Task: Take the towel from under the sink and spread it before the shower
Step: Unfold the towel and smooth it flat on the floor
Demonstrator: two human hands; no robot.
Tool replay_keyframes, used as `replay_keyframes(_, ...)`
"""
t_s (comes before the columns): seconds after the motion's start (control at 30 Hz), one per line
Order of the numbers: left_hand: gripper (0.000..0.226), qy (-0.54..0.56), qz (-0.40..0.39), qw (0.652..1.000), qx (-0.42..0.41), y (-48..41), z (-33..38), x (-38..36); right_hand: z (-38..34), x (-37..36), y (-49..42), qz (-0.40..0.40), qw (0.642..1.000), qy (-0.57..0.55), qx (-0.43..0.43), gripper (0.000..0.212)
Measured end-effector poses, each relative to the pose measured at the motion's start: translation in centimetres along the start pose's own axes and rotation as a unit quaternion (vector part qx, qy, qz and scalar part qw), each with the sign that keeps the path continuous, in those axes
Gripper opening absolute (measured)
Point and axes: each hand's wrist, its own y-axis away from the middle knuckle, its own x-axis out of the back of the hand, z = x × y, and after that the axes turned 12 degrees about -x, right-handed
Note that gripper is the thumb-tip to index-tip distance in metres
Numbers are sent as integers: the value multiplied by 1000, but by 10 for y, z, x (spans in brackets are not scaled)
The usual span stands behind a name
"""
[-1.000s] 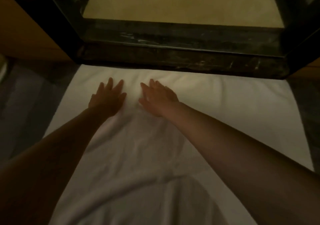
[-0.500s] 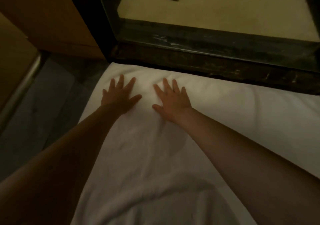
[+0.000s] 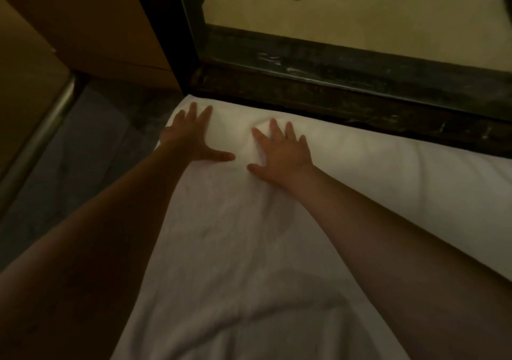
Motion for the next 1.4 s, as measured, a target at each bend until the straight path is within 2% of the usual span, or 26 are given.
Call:
replay_keyframes(0.4,152,-23,-58,998,0,4,5,12,7,-2,1,-21,1000,11,15,91)
replay_keyframes(0.53,151,-39,-51,998,11,8,10,15,9,3,-1,-39,999,9,25,90)
replay_keyframes(0.6,146,-56,-41,997,15,12,14,15,10,6,2,-31,999,-9,22,85)
replay_keyframes(0.7,129,-54,-20,998,-1,14,26,17,16,4,15,27,998,-62,-18,73)
replay_keyframes(0.8,82,-34,90,995,-39,18,57,13,29,1,34,44,992,-84,-83,67)
replay_keyframes(0.87,66,-17,151,987,-43,28,85,7,41,-1,47,40,991,-74,-99,66)
replay_keyframes(0.97,62,-37,197,977,-70,48,122,-7,59,4,64,49,991,-53,-109,66)
replay_keyframes(1.17,60,-78,233,955,-167,64,186,-16,87,18,99,93,988,-8,-121,61)
replay_keyframes(1.4,58,-108,208,952,-195,77,242,-21,117,10,147,116,980,-2,-163,56)
